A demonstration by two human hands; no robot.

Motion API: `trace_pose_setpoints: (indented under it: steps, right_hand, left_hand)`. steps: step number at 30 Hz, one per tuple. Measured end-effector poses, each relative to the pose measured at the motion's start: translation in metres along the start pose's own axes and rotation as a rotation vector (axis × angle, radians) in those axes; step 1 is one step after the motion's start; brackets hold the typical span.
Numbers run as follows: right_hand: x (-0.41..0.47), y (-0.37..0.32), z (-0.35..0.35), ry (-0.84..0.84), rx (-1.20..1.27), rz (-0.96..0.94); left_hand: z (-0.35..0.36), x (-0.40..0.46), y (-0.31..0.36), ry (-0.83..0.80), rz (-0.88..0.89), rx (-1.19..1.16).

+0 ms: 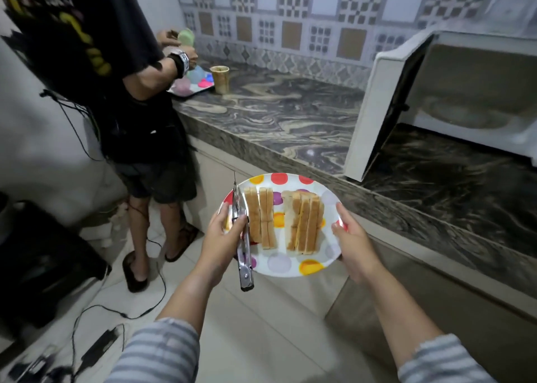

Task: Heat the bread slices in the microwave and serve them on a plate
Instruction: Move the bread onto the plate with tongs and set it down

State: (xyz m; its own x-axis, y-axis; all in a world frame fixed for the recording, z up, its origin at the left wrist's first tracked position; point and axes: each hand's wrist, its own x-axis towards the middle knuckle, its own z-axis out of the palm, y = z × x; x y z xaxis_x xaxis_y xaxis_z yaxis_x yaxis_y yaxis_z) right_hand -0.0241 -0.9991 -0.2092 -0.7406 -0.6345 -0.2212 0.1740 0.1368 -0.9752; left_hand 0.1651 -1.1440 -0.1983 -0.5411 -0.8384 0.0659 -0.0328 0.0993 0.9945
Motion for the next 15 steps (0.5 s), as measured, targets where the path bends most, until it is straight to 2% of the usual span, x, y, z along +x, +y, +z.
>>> trace_pose_setpoints:
  steps: [7, 15]
  right_hand:
    - [0.065, -0.028, 0.076, 0.119, 0.018, -0.070]
    - [0.151, -0.080, 0.097, 0.252, -0.083, -0.157]
  left_hand:
    - [-0.049, 0.119, 0.005, -0.115, 0.054, 0.048]
    - [-0.037, 0.245, 0.010, -0.222, 0.089, 0.013]
